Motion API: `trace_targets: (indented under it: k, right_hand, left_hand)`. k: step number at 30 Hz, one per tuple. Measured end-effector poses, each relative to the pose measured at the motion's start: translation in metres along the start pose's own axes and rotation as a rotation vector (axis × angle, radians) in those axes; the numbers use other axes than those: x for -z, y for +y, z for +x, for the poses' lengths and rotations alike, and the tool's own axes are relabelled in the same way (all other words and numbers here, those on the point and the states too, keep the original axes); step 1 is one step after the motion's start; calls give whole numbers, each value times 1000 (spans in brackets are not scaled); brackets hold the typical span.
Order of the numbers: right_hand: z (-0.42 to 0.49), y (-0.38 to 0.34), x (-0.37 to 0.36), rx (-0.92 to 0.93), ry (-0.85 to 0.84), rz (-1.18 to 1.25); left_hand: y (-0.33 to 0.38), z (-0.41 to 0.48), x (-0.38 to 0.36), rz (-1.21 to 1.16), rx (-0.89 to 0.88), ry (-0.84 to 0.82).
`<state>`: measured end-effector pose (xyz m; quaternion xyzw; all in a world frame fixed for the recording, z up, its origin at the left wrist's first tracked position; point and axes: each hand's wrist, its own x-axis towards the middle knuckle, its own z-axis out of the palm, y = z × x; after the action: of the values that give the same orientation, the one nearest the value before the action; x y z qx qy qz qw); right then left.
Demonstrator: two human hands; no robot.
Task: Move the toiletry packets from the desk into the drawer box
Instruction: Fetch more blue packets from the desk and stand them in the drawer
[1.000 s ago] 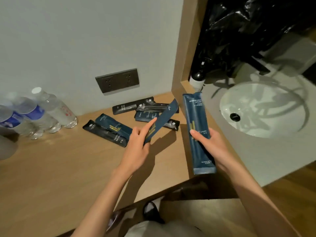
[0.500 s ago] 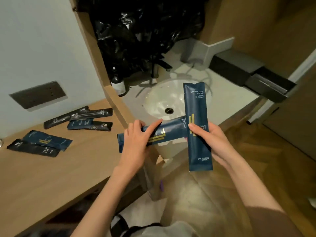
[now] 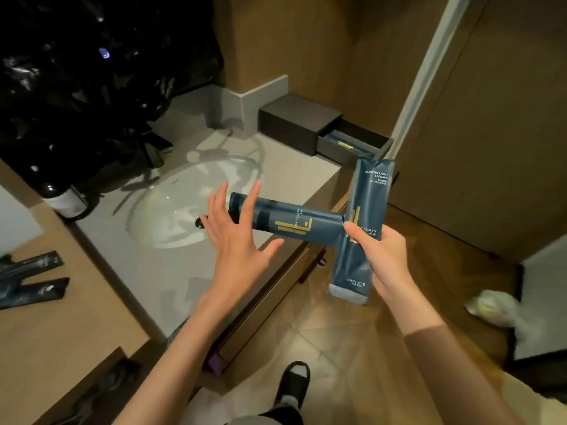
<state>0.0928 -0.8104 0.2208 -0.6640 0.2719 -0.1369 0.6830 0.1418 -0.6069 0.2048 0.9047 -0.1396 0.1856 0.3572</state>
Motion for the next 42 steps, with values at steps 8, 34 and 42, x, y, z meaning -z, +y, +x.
trace_targets:
  k: [8,34,42]
  right_hand:
    - [100,-6,34,-27,136,132]
    - [469,-62,109,31,-506,-471]
    - [549,-84,94,-64,-910,-633]
  left_hand:
    - [52,82,-115,-1139,614,-422]
    - [79,278,-312,-697,664,-183]
    - [109,273,-348,-606,756,22]
